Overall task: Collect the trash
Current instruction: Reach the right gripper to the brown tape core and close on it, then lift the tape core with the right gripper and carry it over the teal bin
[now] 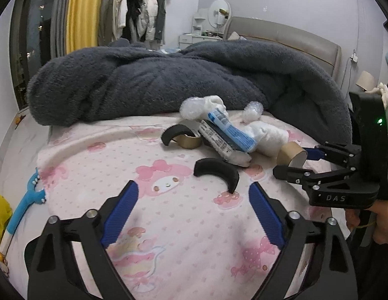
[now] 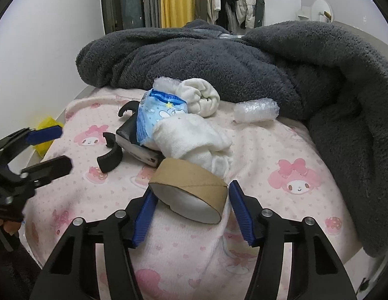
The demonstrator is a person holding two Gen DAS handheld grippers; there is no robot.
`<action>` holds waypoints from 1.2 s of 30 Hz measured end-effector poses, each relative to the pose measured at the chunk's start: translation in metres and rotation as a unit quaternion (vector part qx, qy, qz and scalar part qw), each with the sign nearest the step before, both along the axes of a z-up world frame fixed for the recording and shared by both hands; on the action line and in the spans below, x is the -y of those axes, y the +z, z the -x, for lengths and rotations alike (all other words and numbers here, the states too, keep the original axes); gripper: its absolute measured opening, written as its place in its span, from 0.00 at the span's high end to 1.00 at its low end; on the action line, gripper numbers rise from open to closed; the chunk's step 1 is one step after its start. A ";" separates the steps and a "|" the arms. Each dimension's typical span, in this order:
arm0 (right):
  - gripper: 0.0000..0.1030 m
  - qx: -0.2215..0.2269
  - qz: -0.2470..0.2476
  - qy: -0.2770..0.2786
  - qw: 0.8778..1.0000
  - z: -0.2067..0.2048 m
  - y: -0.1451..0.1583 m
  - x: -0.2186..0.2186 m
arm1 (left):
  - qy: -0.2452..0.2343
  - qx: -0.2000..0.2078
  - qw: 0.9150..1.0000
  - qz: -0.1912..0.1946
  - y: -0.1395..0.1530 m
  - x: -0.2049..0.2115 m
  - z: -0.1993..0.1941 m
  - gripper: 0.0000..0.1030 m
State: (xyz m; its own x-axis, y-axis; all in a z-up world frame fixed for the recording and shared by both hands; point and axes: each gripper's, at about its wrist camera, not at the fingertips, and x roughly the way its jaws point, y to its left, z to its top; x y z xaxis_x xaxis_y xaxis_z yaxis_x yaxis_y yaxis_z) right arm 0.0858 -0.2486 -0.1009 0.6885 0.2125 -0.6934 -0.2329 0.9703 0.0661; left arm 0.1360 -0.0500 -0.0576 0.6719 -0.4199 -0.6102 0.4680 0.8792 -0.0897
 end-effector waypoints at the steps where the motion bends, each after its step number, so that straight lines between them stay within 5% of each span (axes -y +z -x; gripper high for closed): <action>1: 0.44 -0.001 -0.003 0.001 1.000 0.000 0.000 0.001 | -0.005 -0.001 1.000 -0.001 -0.001 0.003 -0.002 0.14; 12: 0.44 0.003 -0.037 0.015 0.999 0.006 0.011 0.015 | -0.036 -0.015 0.999 -0.011 -0.011 0.027 -0.017 0.16; 24: 0.48 0.004 -0.074 0.016 0.997 0.007 0.025 0.022 | -0.055 -0.037 0.998 -0.018 -0.022 0.037 -0.035 0.30; 32: 0.50 -0.026 -0.043 0.008 0.999 0.002 0.012 0.012 | -0.060 -0.054 0.997 -0.015 -0.026 0.039 -0.041 0.53; 36: 0.48 -0.033 -0.027 0.000 0.999 0.001 0.006 0.008 | -0.059 -0.058 0.997 -0.011 -0.023 0.036 -0.040 0.54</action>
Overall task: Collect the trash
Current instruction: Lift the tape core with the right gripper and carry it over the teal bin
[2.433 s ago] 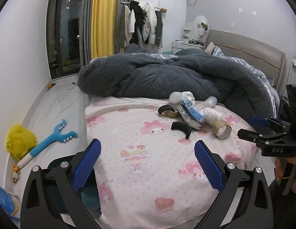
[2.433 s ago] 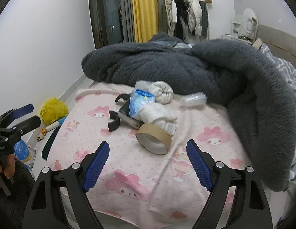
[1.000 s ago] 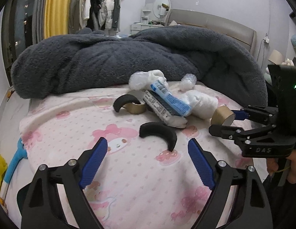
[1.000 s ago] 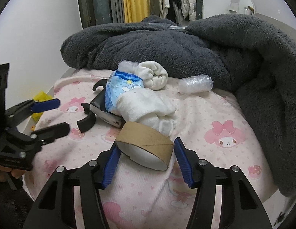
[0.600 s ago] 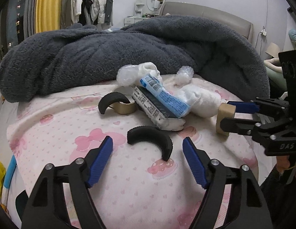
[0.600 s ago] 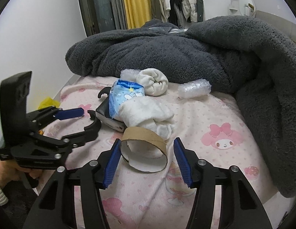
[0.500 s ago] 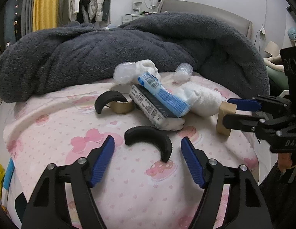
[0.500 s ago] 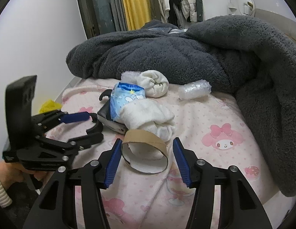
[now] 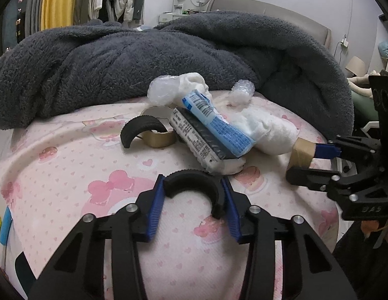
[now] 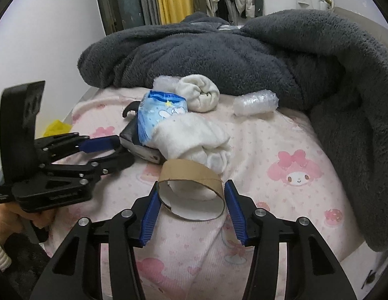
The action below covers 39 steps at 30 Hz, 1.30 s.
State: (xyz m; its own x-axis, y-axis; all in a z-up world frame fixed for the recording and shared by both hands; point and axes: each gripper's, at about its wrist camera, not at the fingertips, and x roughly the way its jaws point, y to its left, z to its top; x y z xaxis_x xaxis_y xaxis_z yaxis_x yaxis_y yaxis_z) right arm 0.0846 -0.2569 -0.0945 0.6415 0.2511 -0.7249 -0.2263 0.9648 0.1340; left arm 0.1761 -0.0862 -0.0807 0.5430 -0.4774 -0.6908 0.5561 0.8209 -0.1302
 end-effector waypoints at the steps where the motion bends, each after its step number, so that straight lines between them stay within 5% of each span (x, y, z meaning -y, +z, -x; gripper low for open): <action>1: 0.47 0.000 0.004 -0.003 1.000 0.000 -0.001 -0.001 | -0.001 0.001 1.000 0.000 0.001 -0.001 0.001 0.55; 22: 0.55 0.029 0.011 -0.029 0.999 0.015 0.035 -0.019 | 0.112 0.009 0.994 0.015 0.028 -0.091 0.029 0.55; 39: 0.55 0.058 -0.037 0.052 0.996 0.016 0.067 -0.098 | 0.234 -0.024 0.972 -0.011 0.006 -0.185 0.042 0.55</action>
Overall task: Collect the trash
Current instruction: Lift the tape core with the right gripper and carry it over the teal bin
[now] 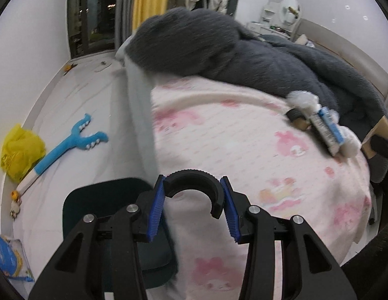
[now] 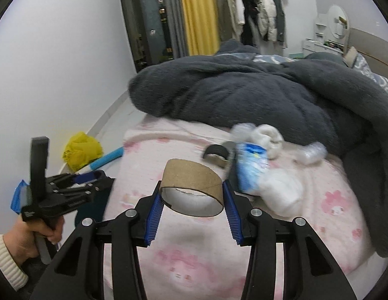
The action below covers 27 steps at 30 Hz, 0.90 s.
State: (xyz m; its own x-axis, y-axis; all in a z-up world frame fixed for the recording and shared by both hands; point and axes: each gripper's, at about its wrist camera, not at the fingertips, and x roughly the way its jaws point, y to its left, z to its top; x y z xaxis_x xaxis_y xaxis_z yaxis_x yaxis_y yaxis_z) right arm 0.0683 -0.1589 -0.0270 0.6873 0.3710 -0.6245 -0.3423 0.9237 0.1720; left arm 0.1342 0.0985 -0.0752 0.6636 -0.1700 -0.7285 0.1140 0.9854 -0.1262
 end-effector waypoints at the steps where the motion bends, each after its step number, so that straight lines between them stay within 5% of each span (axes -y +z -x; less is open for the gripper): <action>1: 0.55 -0.001 -0.004 0.004 1.000 0.000 0.000 -0.004 | 0.006 -0.005 1.000 -0.003 -0.003 -0.005 0.001 0.55; 27: 0.55 -0.040 -0.025 0.151 0.987 -0.025 0.000 -0.146 | 0.115 -0.157 0.981 0.004 -0.080 -0.107 0.016 0.55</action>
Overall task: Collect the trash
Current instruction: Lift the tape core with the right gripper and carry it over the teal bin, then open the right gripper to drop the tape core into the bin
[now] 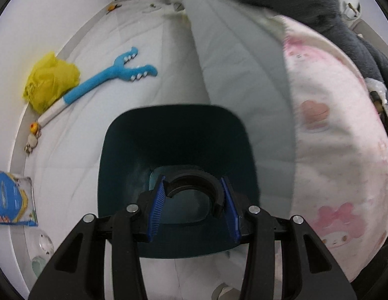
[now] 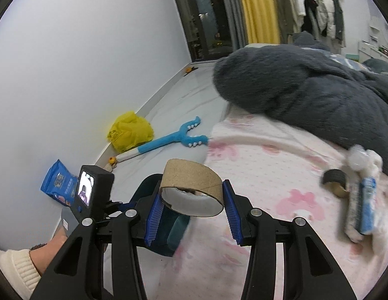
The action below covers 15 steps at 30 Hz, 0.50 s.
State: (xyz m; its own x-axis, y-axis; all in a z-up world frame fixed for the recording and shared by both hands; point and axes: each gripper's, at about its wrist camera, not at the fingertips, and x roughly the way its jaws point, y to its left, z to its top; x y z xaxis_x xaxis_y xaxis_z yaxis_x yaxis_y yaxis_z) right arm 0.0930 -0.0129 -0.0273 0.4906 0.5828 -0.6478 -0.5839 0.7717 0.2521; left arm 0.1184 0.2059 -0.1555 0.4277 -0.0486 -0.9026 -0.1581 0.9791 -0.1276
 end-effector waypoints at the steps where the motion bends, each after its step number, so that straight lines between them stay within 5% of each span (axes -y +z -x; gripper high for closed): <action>1: 0.55 -0.001 0.002 0.006 1.000 0.000 -0.002 -0.007 | 0.004 -0.013 1.000 0.000 -0.006 -0.004 0.000 0.55; 15: 0.55 -0.039 0.023 0.057 0.997 -0.013 -0.030 -0.076 | 0.046 -0.067 0.996 0.032 -0.034 -0.042 0.010 0.51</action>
